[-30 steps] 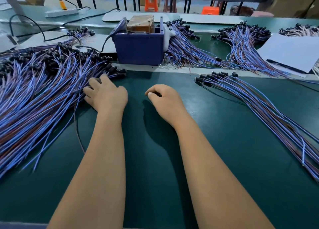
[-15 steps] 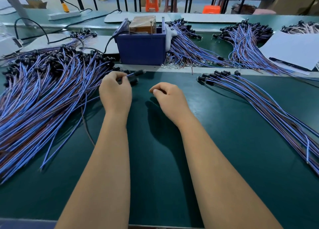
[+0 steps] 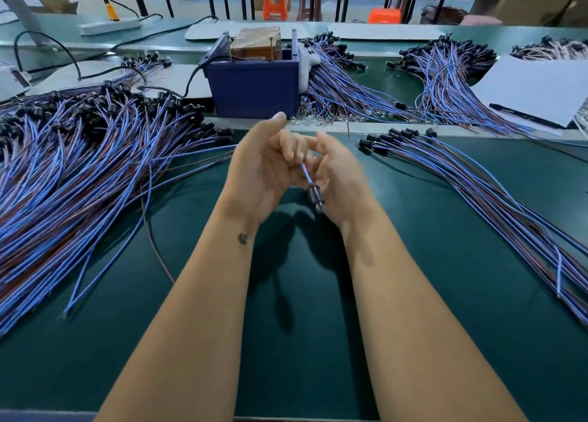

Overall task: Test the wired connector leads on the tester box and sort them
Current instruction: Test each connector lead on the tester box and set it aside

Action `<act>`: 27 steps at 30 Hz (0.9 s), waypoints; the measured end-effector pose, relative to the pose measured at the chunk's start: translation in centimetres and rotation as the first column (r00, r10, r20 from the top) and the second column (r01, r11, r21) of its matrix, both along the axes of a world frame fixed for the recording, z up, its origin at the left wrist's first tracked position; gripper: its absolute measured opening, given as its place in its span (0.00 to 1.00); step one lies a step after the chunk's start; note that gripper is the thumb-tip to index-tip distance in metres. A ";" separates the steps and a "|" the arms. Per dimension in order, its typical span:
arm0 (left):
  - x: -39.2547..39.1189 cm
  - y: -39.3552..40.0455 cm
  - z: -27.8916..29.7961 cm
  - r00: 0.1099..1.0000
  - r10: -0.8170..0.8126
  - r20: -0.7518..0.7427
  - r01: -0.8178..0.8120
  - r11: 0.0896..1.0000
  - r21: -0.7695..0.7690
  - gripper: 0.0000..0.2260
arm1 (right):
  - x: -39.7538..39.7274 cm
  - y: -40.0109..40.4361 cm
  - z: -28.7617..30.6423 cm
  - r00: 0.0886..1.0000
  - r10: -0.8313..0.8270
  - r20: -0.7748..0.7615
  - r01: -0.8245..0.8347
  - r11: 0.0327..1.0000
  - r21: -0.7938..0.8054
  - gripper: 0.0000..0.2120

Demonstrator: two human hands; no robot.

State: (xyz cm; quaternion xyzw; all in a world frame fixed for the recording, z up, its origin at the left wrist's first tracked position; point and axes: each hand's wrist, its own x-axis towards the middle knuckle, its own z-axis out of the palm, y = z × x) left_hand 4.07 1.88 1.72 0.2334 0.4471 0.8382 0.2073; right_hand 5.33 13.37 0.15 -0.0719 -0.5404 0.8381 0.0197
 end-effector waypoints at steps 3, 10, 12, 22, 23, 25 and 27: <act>0.4 0.4 -0.1 0.988 -0.147 -0.052 0.132 0.967 -0.219 0.24 | 0.2 0.1 -0.1 0.999 0.044 0.010 -0.045 0.995 0.089 0.28; 0.7 0.2 -0.4 0.923 -0.382 -0.036 0.313 0.804 -0.506 0.24 | 0.4 0.4 0.1 0.991 -0.135 -0.019 0.130 0.981 -0.146 0.07; 0.3 0.0 -0.5 0.951 -0.306 -0.039 0.241 0.816 -0.526 0.23 | 0.2 0.4 0.0 0.986 -0.161 -0.031 0.155 0.977 -0.147 0.06; -2.7 -0.4 -1.9 0.835 0.541 -0.099 -0.488 0.646 -0.586 0.12 | 0.0 -0.3 -0.5 0.992 -0.062 -0.107 0.087 0.965 0.247 0.09; -2.8 -0.3 -1.9 0.840 0.531 -0.112 -0.484 0.638 -0.599 0.11 | 0.1 -0.5 -0.5 0.992 -0.050 -0.113 0.081 0.954 0.290 0.10; -2.7 -0.2 -1.9 0.846 0.515 -0.136 -0.485 0.639 -0.598 0.11 | 0.2 -1.0 -0.6 0.993 -0.016 -0.114 0.056 0.935 0.350 0.09; -2.6 0.0 -1.9 0.855 0.498 -0.141 -0.483 0.669 -0.565 0.11 | 0.2 -1.5 -0.7 0.994 -0.003 -0.107 0.046 0.914 0.402 0.09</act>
